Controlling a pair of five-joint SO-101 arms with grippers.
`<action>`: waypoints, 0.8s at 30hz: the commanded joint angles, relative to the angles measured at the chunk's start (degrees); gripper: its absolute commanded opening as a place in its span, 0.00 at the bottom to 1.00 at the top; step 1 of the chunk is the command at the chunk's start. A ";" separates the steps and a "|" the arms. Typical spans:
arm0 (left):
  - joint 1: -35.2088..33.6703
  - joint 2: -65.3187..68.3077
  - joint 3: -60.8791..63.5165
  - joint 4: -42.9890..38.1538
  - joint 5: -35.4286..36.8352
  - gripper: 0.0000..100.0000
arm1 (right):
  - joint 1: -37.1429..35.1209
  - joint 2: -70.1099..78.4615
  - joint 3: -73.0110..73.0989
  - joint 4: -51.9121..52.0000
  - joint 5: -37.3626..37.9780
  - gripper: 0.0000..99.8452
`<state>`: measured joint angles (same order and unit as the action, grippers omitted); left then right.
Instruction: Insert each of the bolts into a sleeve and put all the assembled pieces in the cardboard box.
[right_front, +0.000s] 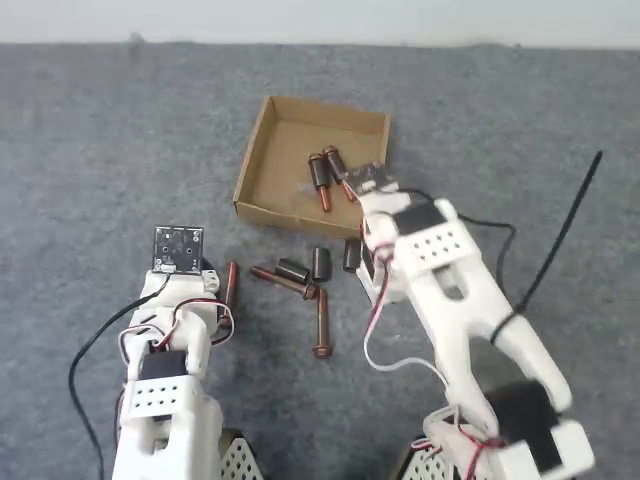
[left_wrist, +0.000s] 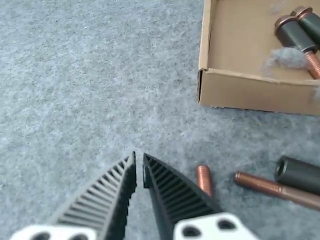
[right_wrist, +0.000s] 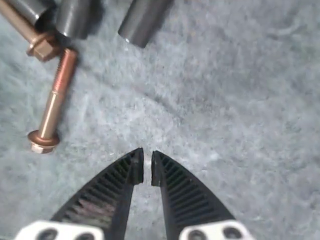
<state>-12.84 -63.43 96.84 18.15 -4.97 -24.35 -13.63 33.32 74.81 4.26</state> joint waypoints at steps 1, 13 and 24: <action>-0.44 -1.32 -1.45 -1.85 -0.53 0.02 | -0.31 -4.44 0.44 -1.89 -0.09 0.01; -0.44 -1.32 -0.75 -1.76 -2.55 0.03 | -0.40 -4.44 0.35 -11.82 -0.53 0.02; -0.35 -1.32 -0.75 -1.85 -9.67 0.03 | -0.75 13.23 -15.21 -10.77 -8.79 0.08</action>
<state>-12.84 -63.43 96.84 18.15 -14.11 -24.62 -4.66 26.11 62.42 -1.80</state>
